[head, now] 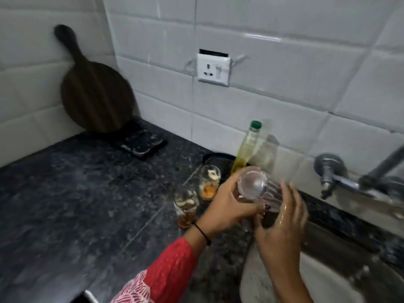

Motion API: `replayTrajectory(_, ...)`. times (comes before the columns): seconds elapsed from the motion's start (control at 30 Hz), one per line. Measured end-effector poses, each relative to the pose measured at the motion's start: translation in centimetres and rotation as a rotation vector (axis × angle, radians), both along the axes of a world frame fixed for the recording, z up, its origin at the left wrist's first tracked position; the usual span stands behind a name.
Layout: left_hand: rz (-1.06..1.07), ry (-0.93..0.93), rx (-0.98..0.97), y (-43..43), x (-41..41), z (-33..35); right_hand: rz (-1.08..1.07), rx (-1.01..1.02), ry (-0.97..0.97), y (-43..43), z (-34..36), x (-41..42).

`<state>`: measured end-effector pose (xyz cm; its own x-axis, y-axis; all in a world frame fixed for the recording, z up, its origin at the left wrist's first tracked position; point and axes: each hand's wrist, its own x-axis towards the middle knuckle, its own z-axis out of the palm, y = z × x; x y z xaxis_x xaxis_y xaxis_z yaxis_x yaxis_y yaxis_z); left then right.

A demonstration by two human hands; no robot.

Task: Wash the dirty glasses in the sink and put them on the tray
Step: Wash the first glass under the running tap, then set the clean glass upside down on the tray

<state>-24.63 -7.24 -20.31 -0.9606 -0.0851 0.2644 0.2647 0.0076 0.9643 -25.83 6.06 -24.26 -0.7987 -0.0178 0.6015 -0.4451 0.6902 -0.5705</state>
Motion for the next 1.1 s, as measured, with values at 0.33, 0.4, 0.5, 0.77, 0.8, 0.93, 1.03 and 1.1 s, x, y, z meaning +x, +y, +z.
replayTrajectory(0.33, 0.162, 0.005, 0.020, -28.1, -9.4, 4.5, 0.365, -0.217, -0.216, -29.0, 7.8, -13.6)
replayTrajectory(0.4, 0.261, -0.063, 0.023, -33.1, -11.2, 2.7, 0.396, -0.262, -0.342, -33.8, 6.3, -16.0)
replayTrajectory(0.5, 0.325, -0.175, -0.029, -39.5, -13.9, -0.7, 0.424, -0.195, -0.440, -39.8, 3.1, -19.4)
replayTrajectory(0.77, 0.291, -0.322, -0.039, -48.2, -20.4, -7.0, 0.390, -0.195, -0.538, -49.5, -4.4, -26.3)
replayTrajectory(0.8, 0.288, -0.331, -0.029, -48.8, -20.9, -7.4, 0.381, -0.205, -0.543, -50.4, -5.1, -27.1)
replayTrajectory(0.93, 0.283, -0.345, 0.004, -49.7, -21.3, -8.7, 0.394, -0.188, -0.588, -52.4, -7.4, -29.1)
replayTrajectory(1.03, 0.290, -0.360, 0.028, -49.7, -21.3, -9.8, 0.402, -0.144, -0.633, -52.6, -7.4, -28.7)
replayTrajectory(1.1, 0.310, -0.367, 0.032, -49.9, -21.4, -10.4, 0.426, -0.130, -0.650, -52.4, -7.3, -28.6)
